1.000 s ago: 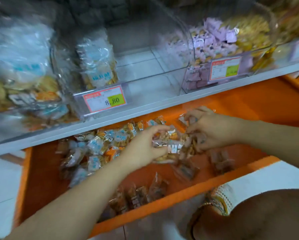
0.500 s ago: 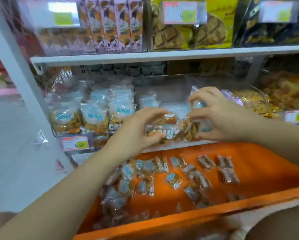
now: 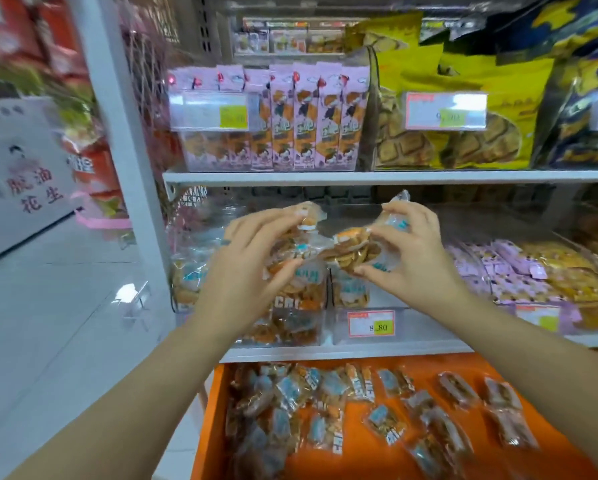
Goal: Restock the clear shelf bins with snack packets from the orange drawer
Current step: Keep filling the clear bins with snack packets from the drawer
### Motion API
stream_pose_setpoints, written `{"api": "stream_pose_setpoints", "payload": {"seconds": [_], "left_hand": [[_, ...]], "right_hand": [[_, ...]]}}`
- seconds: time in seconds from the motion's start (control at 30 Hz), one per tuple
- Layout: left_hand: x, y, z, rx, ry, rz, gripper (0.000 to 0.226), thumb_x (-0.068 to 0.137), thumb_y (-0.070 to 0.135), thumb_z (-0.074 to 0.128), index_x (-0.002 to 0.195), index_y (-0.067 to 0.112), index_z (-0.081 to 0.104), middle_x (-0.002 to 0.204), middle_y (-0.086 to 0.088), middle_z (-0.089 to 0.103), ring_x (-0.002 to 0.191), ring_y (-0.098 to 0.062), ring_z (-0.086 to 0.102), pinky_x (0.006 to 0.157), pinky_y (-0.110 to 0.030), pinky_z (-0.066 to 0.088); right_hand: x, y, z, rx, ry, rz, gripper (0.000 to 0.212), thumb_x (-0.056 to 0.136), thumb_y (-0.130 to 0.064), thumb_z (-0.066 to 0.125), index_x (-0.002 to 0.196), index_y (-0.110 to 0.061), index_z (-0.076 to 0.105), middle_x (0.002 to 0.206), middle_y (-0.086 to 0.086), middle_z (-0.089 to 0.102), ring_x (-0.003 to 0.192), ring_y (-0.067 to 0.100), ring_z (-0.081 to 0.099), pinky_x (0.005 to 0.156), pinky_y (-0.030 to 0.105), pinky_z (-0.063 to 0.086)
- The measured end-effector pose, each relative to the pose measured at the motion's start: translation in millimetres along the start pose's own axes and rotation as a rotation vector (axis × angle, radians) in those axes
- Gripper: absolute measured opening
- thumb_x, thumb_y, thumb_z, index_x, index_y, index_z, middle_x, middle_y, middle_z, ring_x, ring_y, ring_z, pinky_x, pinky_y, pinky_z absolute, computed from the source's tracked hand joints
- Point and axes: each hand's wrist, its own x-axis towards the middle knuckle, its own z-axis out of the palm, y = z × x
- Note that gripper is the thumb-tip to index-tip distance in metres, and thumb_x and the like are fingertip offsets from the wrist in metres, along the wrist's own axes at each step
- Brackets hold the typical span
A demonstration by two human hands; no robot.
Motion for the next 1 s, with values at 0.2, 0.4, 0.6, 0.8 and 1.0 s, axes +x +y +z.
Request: {"api": "stream_pose_setpoints", "payload": {"seconds": [0.2,0.4,0.6,0.8,1.0], "left_hand": [[10.3,26.3,33.8,-0.279,-0.012,-0.12,0.048,0.087,0.029,0.061,0.131,0.041,0.044,0.123,0.024,0.044,0.122,-0.004,0.043,0.104,-0.019,0.034],[26.5,56.8,83.0,-0.5,-0.046,-0.321,0.047,0.088,0.021,0.067,0.123,0.041,0.044,0.122,0.021,0.049,0.115,0.009,0.044,0.093,-0.003,0.032],[40.9,68.5,130.0,-0.67,0.031,-0.583,0.044,0.087,0.016,0.067,0.118,0.041,0.048,0.122,0.016,0.055,0.111,0.007,0.051,0.098,-0.022,0.046],[47.4,67.4,151.3,-0.683,-0.016,-0.678,0.044,0.087,0.019,0.068,0.118,0.043,0.048,0.124,0.016,0.056,0.114,0.0,0.053,0.099,-0.025,0.045],[53.3,72.3,176.9,-0.662,-0.14,-0.654,0.044,0.089,0.018,0.066,0.125,0.034,0.048,0.121,0.018,0.052,0.11,0.0,0.051,0.077,0.004,0.037]], "right_hand": [[-16.3,53.7,-12.6,-0.014,-0.174,0.23,0.052,0.063,-0.026,0.087,0.108,-0.006,0.068,0.13,0.02,0.045,0.122,0.043,0.038,0.1,0.039,0.029],[-23.3,88.7,-11.0,-0.065,-0.272,0.353,0.058,0.07,-0.036,0.081,0.12,-0.013,0.063,0.139,0.011,0.037,0.129,0.033,0.033,0.107,0.039,0.027],[7.4,114.9,-4.1,-0.044,-0.417,0.123,0.058,0.071,-0.042,0.075,0.121,-0.016,0.062,0.15,0.018,0.024,0.139,0.035,0.02,0.114,0.043,0.024],[26.1,152.3,-6.9,-0.259,-0.528,0.099,0.074,0.084,-0.024,0.069,0.147,-0.029,0.03,0.158,0.005,0.009,0.139,0.028,0.022,0.109,0.039,0.033],[-19.7,159.1,-21.6,-0.026,-0.277,0.25,0.047,0.083,-0.01,0.068,0.129,-0.012,0.057,0.137,0.013,0.049,0.129,0.033,0.042,0.108,0.038,0.03]]}}
